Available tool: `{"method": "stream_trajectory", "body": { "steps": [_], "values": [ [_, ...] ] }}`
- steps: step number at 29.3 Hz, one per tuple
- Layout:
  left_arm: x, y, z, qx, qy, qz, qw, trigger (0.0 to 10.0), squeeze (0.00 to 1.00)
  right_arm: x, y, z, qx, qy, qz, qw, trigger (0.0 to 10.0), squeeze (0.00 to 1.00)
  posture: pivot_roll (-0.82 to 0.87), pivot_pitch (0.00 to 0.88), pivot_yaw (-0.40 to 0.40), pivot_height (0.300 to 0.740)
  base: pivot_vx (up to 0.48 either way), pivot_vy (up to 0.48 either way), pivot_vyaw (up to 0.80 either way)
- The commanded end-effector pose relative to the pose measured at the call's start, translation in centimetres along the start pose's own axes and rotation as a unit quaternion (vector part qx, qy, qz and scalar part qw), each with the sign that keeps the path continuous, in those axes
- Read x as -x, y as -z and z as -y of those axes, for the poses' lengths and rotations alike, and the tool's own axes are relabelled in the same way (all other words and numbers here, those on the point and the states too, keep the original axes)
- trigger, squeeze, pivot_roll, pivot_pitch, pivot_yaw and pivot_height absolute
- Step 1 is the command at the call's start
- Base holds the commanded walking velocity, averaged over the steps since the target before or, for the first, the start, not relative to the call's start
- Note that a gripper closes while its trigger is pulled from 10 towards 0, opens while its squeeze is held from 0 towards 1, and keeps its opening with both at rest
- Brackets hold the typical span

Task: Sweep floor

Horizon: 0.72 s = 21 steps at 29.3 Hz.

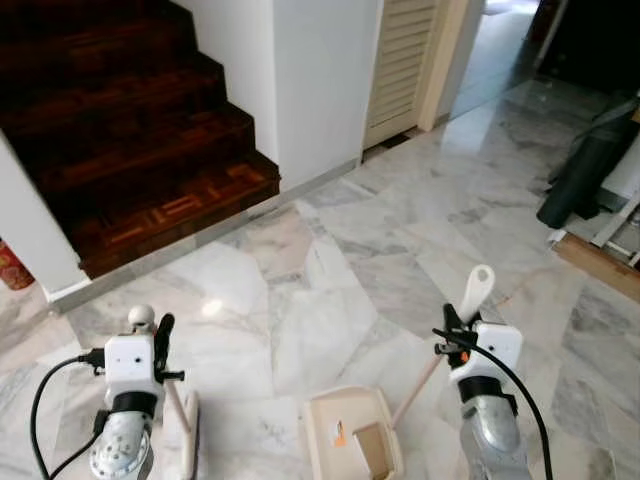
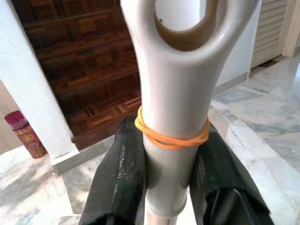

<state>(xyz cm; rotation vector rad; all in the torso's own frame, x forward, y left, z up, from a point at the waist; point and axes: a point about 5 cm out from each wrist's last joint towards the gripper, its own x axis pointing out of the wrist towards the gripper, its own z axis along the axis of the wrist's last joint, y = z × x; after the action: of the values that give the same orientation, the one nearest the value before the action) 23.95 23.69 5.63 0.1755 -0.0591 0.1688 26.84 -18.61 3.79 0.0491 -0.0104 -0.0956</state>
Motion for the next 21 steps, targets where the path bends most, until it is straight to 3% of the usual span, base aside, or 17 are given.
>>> {"method": "stream_trajectory", "body": {
  "steps": [1, 15, 21],
  "values": [
    [-1.0, -1.4, 0.2, -0.004, 0.003, 0.03, 1.0, 10.0, 0.0, -0.7, -1.2, 0.8, -0.008, 0.016, 0.023, 1.0, 10.0, 0.0, 0.01, 0.0, -0.023, 0.74, 0.0, 0.0, 0.0],
    [-1.8, -1.5, -0.2, 0.003, 0.013, 0.02, 1.0, 10.0, 0.0, -1.3, -1.9, -0.2, 0.008, 0.008, 0.035, 0.999, 10.0, 0.0, -0.15, 0.0, 0.062, 0.74, 0.0, 0.0, 0.0],
    [-1.9, -1.5, -0.6, 0.004, 0.012, 0.015, 1.0, 10.0, 0.0, -1.1, -1.8, -0.3, 0.008, 0.011, 0.034, 0.999, 10.0, 0.0, -0.17, 0.0, 0.088, 0.74, 0.0, 0.0, 0.66]
  ]
}}
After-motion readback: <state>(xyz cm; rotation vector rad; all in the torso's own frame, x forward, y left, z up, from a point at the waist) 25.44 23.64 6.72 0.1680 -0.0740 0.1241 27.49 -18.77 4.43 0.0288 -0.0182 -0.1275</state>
